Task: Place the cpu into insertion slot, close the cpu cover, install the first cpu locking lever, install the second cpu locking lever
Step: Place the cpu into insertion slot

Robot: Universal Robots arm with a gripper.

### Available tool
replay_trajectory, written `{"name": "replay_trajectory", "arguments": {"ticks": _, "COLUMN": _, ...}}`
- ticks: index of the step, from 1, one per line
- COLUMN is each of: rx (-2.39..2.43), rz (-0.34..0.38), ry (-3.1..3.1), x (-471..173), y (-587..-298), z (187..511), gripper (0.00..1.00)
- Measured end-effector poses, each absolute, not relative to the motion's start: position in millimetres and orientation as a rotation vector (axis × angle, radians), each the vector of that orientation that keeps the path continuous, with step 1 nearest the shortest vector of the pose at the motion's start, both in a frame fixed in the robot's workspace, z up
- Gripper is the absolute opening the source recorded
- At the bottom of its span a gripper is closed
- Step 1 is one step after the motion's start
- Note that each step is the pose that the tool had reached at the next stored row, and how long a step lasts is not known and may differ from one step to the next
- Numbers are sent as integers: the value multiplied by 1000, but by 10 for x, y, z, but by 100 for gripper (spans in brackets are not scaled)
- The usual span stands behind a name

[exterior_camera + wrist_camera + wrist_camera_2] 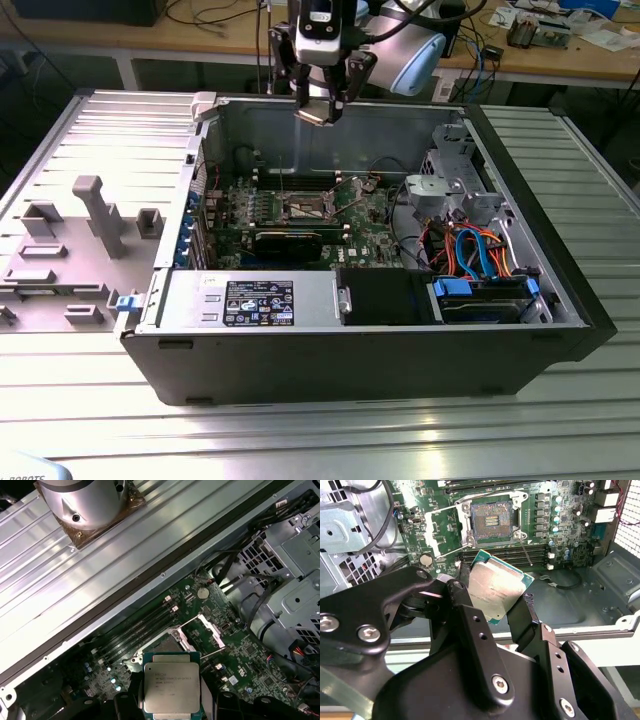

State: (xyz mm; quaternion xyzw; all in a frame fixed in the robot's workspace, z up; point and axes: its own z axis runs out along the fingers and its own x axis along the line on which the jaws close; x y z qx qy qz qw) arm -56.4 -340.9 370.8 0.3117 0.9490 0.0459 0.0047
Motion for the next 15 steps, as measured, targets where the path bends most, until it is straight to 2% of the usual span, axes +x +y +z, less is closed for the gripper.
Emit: {"name": "replay_trajectory", "arguments": {"ticks": 15, "rx": 1056, "rz": 144, "ry": 2943, "x": -567, "y": -3409, "z": 3708, "gripper": 54}}
